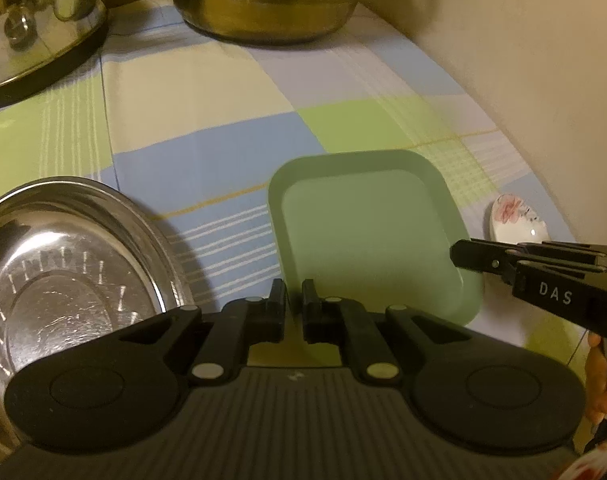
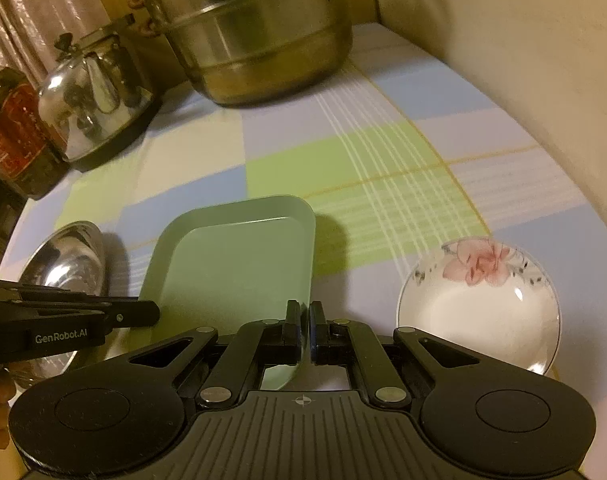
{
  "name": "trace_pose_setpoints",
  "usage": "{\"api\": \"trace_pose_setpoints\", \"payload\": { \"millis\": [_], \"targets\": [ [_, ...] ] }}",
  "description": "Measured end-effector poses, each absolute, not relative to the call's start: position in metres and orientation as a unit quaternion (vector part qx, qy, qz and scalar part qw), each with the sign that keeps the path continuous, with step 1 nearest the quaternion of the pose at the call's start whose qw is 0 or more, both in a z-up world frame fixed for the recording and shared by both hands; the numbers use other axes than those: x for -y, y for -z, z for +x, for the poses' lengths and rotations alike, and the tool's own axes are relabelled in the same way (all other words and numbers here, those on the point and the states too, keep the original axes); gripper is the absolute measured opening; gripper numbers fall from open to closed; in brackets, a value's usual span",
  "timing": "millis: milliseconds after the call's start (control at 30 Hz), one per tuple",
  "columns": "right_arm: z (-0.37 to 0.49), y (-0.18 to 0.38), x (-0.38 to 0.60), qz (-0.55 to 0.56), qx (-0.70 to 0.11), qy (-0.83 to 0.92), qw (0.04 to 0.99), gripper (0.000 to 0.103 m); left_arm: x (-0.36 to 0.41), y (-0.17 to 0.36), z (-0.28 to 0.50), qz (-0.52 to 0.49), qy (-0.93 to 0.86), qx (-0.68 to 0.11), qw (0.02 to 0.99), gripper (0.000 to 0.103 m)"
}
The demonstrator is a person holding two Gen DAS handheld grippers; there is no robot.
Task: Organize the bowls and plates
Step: 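Carry the green plate with the right tool and lower it into the steel plate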
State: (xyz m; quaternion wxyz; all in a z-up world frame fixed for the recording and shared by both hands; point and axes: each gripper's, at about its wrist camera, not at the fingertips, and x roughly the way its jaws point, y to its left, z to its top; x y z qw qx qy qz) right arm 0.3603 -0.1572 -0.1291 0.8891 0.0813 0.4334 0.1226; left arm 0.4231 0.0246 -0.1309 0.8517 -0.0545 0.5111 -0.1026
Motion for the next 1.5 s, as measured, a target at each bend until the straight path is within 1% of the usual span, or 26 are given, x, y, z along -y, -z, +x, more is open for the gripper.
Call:
{"api": "trace_pose_setpoints", "payload": {
  "millis": [367,767,1100,1500],
  "targets": [
    [0.351,0.101,0.137,0.081,-0.422,-0.163,0.888,0.004,-0.055,0.097,0.392,-0.086,0.079,-0.483,0.868,0.006],
    [0.344,0.087,0.081,0.06,-0.421,-0.228,0.876,0.004,-0.111,0.07,0.343,-0.119,0.019,-0.459,0.88,0.006],
    [0.348,0.099,0.017,0.035,-0.435,-0.275,0.857,0.004,-0.162,0.071,0.32,-0.145,-0.045,-0.453,0.879,0.006],
    [0.36,0.119,-0.03,0.018,-0.465,-0.285,0.838,0.005,-0.202,0.092,0.314,-0.157,-0.077,-0.467,0.867,0.006]
  ]
}}
